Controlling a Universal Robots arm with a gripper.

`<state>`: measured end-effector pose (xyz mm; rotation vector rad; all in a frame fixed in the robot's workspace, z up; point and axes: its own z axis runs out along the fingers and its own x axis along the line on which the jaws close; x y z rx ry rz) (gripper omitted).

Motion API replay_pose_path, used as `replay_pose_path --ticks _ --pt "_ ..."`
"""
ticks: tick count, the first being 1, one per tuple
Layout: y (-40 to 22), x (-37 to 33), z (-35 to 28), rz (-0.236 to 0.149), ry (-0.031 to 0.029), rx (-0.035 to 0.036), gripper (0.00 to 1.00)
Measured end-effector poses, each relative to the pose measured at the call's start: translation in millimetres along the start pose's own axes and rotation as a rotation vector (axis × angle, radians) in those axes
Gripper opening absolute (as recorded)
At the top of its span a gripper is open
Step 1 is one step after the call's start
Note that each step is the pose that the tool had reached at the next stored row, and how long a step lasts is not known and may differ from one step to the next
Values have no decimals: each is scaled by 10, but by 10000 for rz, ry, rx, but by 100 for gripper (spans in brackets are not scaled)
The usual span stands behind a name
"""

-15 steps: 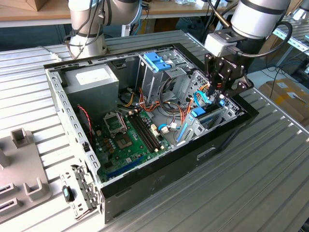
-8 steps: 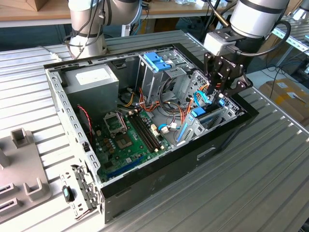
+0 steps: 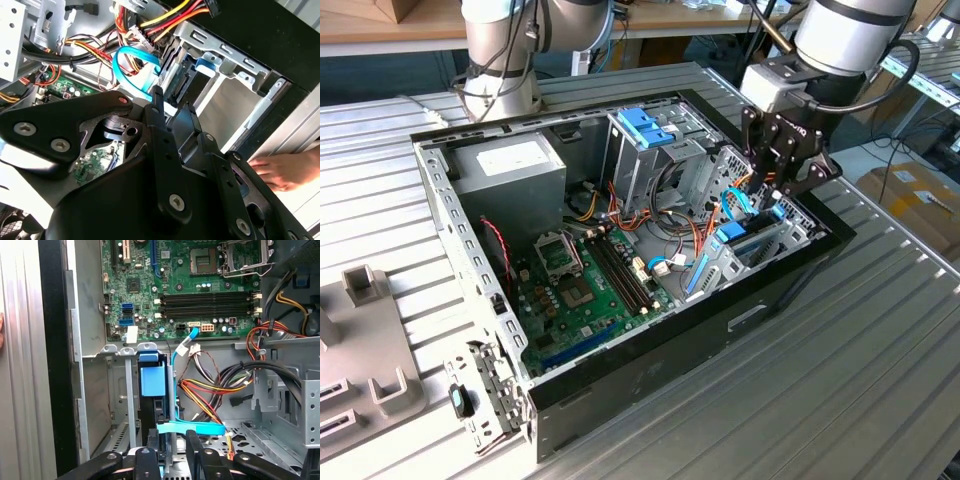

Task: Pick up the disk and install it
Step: 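Insert the second disk wire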

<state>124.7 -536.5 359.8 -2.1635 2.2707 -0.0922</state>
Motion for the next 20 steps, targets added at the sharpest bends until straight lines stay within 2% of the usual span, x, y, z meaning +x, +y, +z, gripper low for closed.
replay_pose_path --ticks 6,15,20 --pt "-61 -50 1 1 0 0 36" --pt "-74 -56 1 -1 0 0 36" --pt "-175 -79 5 0 0 0 36"
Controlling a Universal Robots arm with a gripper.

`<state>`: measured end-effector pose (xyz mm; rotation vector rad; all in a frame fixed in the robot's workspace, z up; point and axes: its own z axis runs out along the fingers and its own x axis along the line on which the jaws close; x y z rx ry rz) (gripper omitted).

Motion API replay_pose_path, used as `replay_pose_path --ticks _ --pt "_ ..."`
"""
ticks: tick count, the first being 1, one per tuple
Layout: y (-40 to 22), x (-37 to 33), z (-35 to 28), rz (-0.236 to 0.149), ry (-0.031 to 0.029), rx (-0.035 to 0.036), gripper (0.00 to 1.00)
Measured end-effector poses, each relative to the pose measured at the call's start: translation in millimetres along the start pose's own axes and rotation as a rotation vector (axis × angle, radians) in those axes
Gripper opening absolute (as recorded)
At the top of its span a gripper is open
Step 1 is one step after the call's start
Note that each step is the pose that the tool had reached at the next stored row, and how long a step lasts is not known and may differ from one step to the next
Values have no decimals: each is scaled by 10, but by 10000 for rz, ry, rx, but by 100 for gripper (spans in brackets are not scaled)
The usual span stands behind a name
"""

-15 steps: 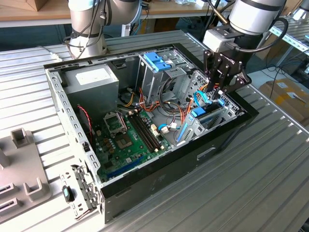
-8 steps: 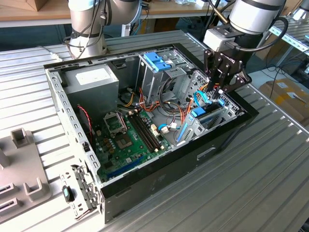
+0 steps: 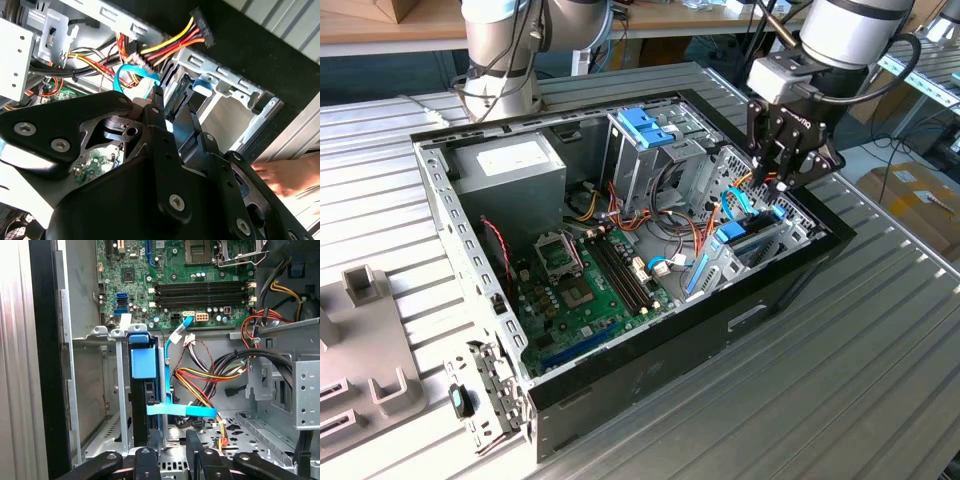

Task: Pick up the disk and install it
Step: 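Insert the second disk wire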

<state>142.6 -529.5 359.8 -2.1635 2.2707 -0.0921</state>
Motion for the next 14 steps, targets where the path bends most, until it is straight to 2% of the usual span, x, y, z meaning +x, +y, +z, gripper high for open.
replay_pose_path --ticks 8,14 --pt "-146 -28 5 -3 38 -24 36" --pt "-165 -35 6 -3 56 -24 36"
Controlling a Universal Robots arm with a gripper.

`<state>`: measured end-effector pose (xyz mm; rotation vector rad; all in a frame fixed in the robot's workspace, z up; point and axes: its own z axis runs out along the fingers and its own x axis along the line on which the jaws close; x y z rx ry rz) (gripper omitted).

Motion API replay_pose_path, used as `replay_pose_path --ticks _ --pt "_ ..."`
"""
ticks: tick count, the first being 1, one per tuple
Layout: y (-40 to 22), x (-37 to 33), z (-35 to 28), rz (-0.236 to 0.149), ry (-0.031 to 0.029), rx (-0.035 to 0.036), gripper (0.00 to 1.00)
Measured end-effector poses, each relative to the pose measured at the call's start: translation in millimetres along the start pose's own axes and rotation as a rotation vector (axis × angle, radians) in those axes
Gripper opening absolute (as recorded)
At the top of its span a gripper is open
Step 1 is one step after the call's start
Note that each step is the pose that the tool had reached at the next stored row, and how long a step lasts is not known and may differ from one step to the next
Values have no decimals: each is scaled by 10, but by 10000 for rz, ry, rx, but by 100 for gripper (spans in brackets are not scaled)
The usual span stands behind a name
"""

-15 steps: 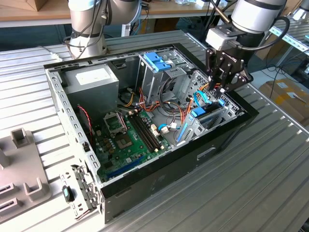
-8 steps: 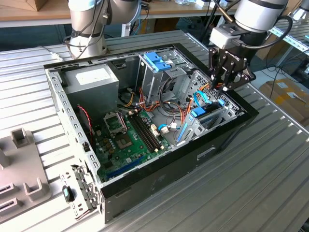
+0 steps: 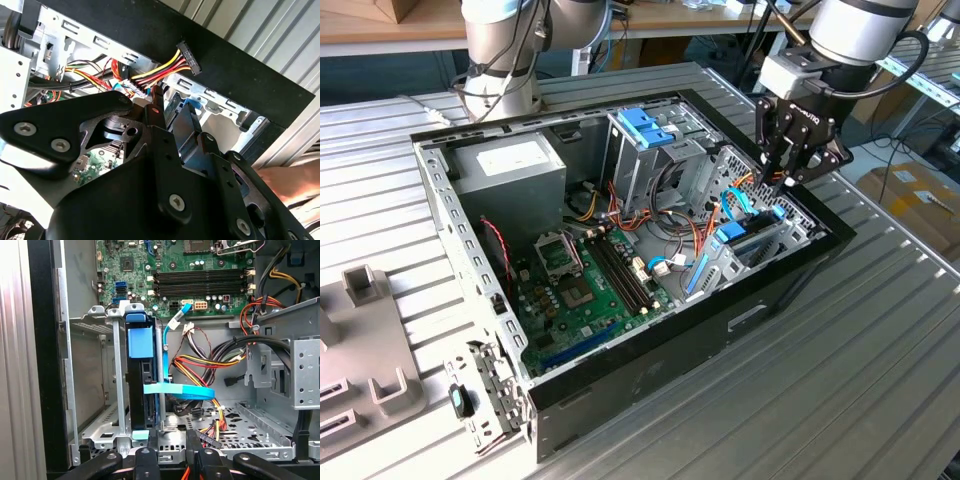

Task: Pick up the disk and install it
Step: 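Insert the second disk wire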

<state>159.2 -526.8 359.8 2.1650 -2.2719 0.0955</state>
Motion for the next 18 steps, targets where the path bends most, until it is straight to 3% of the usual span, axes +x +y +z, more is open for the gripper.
replay_pose_path --ticks 11,18 --pt "-6 -2 0 -2 0 1 36" --pt "-59 -11 2 -38 0 1 36"
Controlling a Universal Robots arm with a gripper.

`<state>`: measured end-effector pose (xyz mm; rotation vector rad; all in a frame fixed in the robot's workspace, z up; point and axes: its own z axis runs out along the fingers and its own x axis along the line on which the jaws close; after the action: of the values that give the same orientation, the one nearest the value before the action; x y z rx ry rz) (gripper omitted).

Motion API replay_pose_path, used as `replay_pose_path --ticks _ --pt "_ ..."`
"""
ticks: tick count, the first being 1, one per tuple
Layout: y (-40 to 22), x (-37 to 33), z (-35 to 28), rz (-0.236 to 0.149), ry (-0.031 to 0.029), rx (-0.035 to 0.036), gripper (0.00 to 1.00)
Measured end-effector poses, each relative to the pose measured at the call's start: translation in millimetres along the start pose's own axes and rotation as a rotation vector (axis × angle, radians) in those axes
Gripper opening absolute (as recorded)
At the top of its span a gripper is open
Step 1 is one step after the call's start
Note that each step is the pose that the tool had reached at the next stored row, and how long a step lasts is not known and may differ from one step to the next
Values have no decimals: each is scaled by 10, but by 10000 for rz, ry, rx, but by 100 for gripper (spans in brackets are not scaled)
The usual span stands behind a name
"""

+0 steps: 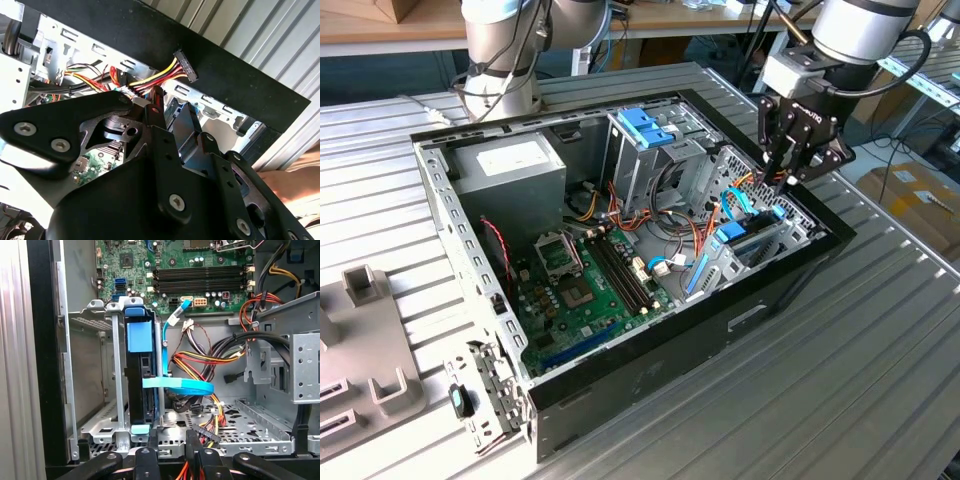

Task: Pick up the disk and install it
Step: 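Insert the second disk wire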

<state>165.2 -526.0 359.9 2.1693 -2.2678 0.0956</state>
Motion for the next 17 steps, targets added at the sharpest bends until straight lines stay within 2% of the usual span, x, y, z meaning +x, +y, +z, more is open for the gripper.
replay_pose_path --ticks 6,12,17 --pt "-25 -1 2 -267 -13 12 36" --pt "-46 -2 2 -766 -34 33 36" --pt "-47 -2 2 -805 -36 35 36"
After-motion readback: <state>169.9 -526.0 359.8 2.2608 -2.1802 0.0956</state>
